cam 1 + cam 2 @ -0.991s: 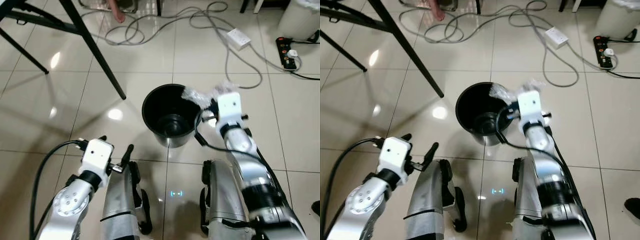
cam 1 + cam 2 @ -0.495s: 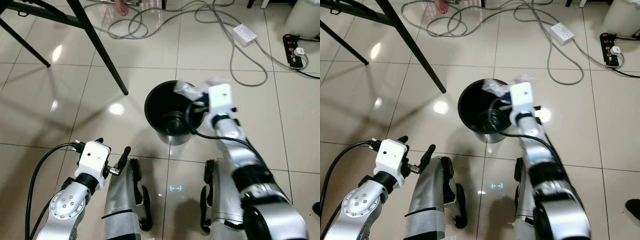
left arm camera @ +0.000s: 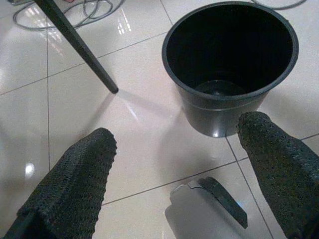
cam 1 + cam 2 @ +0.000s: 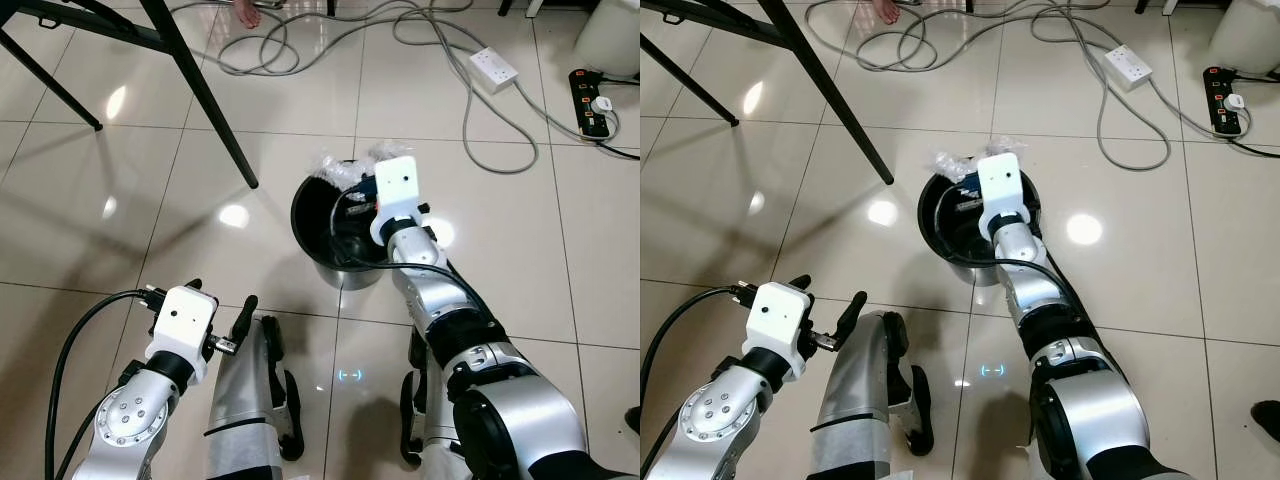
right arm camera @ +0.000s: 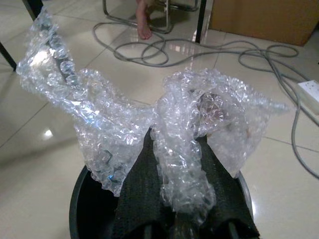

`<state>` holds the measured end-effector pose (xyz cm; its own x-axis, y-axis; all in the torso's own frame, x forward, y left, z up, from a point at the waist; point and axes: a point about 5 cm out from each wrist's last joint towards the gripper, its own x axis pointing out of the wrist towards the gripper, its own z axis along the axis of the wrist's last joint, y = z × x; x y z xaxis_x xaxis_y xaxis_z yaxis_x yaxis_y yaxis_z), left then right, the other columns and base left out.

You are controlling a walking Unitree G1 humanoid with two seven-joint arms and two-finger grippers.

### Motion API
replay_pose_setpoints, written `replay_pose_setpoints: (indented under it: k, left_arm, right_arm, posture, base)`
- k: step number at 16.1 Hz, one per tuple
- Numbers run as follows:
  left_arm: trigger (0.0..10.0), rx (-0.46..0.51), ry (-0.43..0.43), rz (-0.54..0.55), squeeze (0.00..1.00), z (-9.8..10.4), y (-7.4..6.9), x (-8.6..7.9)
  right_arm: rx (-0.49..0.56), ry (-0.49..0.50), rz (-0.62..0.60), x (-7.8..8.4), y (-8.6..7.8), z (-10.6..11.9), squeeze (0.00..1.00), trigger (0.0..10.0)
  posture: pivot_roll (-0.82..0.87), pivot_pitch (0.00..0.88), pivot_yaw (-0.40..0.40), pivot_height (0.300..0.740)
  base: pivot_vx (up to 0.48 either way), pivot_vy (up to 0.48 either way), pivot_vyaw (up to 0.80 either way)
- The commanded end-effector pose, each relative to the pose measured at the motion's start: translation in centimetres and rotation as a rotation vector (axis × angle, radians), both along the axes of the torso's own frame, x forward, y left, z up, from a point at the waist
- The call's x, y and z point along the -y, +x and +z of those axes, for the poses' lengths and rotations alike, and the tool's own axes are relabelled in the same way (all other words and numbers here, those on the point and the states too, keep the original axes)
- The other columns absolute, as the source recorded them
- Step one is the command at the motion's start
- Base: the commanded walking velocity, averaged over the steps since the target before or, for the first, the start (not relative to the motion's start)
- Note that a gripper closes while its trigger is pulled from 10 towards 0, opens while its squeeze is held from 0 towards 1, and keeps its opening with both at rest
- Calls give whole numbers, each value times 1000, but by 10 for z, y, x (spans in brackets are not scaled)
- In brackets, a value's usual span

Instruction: Picking trash to rubbish bin

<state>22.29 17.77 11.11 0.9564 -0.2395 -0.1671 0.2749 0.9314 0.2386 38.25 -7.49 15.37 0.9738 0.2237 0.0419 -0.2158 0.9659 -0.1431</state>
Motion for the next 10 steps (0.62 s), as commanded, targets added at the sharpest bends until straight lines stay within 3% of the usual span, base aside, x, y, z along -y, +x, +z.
replay_pose_setpoints:
  k: [1, 2, 3, 10]
  left_arm:
    - [10000, -29, 31, 32, 0, -5, -6, -8]
    - [10000, -30, 32, 33, 0, -5, -6, -8]
    - [10000, -30, 33, 33, 0, -5, -6, -8]
    - [10000, -33, 40, 34, 0, -5, -7, -9]
  right_arm:
    - [-10, -5, 11, -4, -2, -5, 0, 10000]
    - [-15, 6, 16, -4, -2, -6, 647, 10000]
    - [-16, 14, 17, -4, -2, -6, 1000, 10000]
    - [1, 5, 11, -3, -1, -6, 1000, 10000]
  posture:
    - [154, 398, 92, 562]
    - [154, 398, 92, 562]
    - [154, 398, 92, 562]
    - [153, 406, 98, 562]
  base:
    - [0, 0, 0]
    - [0, 0, 0]
    - [0, 0, 0]
    - [0, 0, 0]
